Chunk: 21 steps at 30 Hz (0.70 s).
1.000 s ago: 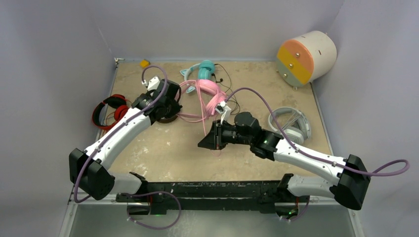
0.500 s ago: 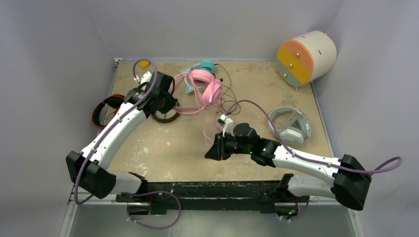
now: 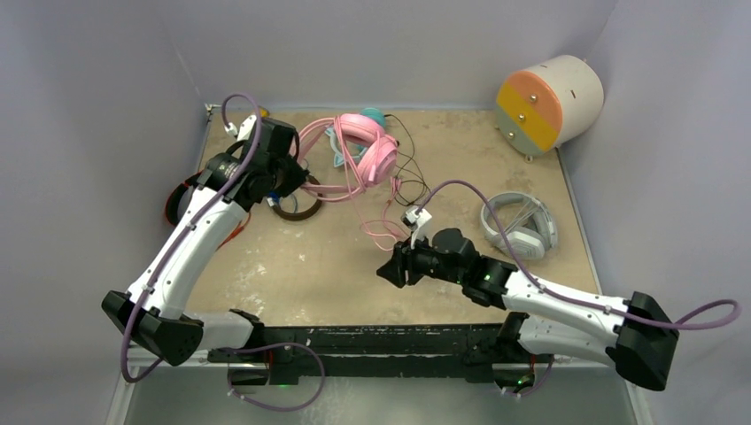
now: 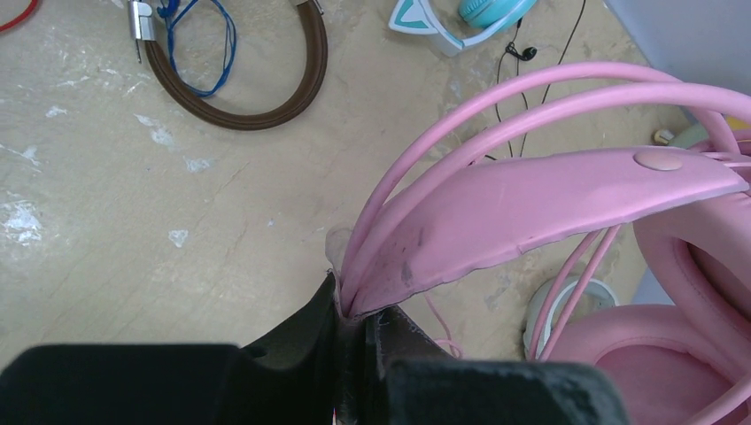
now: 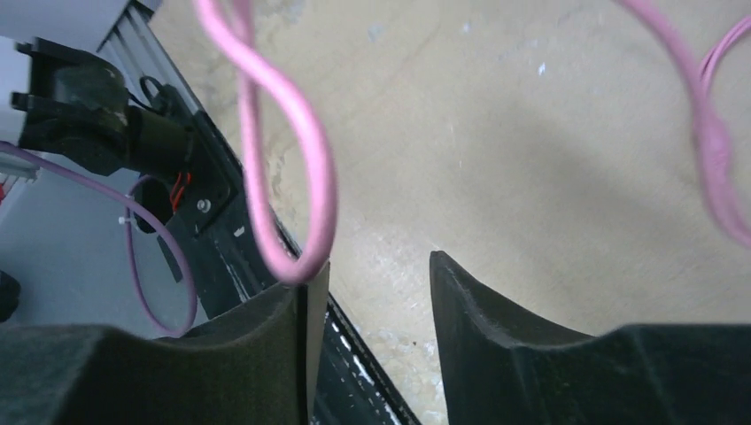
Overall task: Wrap the headphones
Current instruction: Wrap the headphones cable around the headphones.
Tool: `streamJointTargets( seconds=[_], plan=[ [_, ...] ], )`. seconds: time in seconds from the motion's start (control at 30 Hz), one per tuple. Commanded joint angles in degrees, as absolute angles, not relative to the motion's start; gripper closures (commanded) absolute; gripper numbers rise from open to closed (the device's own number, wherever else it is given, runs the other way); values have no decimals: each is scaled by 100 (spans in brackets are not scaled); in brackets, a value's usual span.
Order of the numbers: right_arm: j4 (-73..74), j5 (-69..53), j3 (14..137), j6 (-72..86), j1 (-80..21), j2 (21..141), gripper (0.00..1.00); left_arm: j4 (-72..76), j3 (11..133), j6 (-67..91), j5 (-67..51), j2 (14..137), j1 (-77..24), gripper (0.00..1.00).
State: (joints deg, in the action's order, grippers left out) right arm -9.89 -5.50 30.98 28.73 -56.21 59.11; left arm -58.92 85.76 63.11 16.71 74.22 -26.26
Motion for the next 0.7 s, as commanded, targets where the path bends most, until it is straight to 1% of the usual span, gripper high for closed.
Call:
streamJointTargets(
  seconds=[0.0,0.13,0.17,0.2,0.23,0.37,0.43,0.57,0.67],
  plan=[
    [-1446,-372,2889,2251,-5625,5348,47,-5616,9040,6264,1620,7190,-2593,100],
    [-1788,-408,2723,1989,-5631,5164,30,-5634,9167,6216,1613,7206,-2593,100],
    [-1777,-532,2723,2005,-5632,5153,25,-5634,9193,6206,1621,7215,-2593,100],
    [-1732,-633,2746,2059,-5626,5132,14,-5634,9208,6205,1633,7222,-2593,100],
    [-1820,-793,2715,2080,-5627,5088,11,-5634,9211,6205,1635,7231,-2593,100],
    [-2595,-1472,2459,2118,-5627,4686,10,-5581,9100,6222,1568,7263,-2593,100],
    [-2669,-1538,2497,2114,-5625,4516,11,-5555,9027,6227,1556,7277,-2593,100],
    [-1750,-1366,2950,1932,-5625,4376,12,-5555,9008,6223,1582,7262,-2593,100],
    [-1450,-1395,2977,1662,-5627,4278,12,-5555,9063,6177,1595,7230,-2593,100]
  ],
)
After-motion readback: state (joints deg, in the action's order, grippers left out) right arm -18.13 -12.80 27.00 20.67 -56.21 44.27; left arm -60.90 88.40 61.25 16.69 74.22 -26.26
